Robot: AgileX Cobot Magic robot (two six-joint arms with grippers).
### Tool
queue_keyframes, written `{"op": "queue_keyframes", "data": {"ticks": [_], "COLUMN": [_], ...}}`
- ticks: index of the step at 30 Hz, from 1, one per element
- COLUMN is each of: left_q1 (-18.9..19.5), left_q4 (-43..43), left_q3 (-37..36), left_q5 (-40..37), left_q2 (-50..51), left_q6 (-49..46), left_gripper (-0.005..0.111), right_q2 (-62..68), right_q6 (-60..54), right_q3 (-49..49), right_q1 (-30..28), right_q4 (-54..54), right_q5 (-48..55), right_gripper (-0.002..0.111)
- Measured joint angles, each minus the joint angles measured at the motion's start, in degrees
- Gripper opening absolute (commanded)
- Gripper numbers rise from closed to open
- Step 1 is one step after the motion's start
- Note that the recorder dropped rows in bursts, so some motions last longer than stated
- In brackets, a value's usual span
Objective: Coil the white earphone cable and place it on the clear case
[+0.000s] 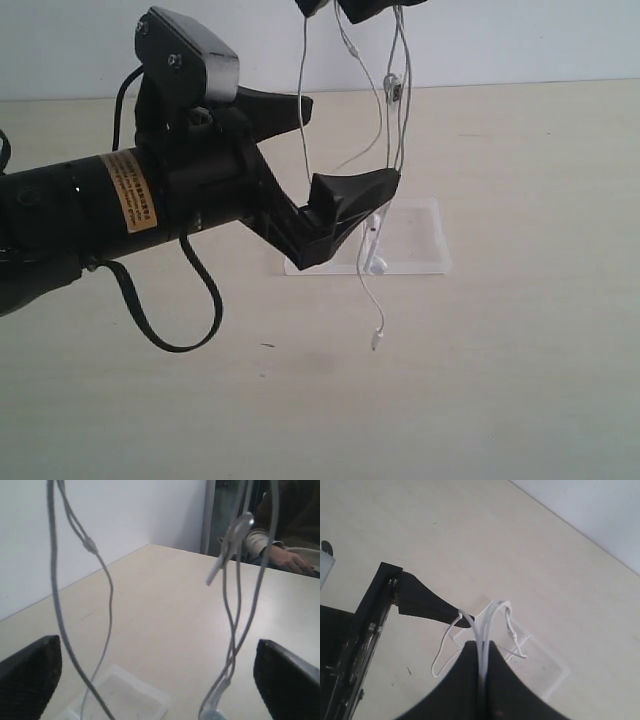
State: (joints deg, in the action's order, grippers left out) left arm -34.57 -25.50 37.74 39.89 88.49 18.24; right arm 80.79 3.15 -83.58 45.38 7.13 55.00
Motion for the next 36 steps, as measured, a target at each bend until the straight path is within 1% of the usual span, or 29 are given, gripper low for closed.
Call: {"op": "queue_keyframes", "data": {"ticks": [6,11,21,36], "left_q1": [-1.43,-2.64,-2.64,-2.64], "left_q4": [0.0,-0.14,0.07,4.79], "left_q3": [0.21,2.1,6.91,8.82], "left_q5": [2.53,3.01,3.17,3.17], "left_q2": [0.91,3.23,8.29,8.87], "left_q6": [0.0,0.0,0.1,-1.32], "left_gripper": [0.105,0.105,0.105,0.105], "right_q2": [0.0,0.0,0.0,0.0], "right_q6": [0.0,0.0,0.0,0.0], "right_q3": [0.0,0.0,0.0,0.0], "right_q1": [0.0,0.0,0.0,0.0], "right_q4": [0.09,0.09,0.09,0.09], "right_q5": [-0.25,-0.48,-0.48,-0.48], "right_gripper": [0.0,0.0,0.0,0.0]}}
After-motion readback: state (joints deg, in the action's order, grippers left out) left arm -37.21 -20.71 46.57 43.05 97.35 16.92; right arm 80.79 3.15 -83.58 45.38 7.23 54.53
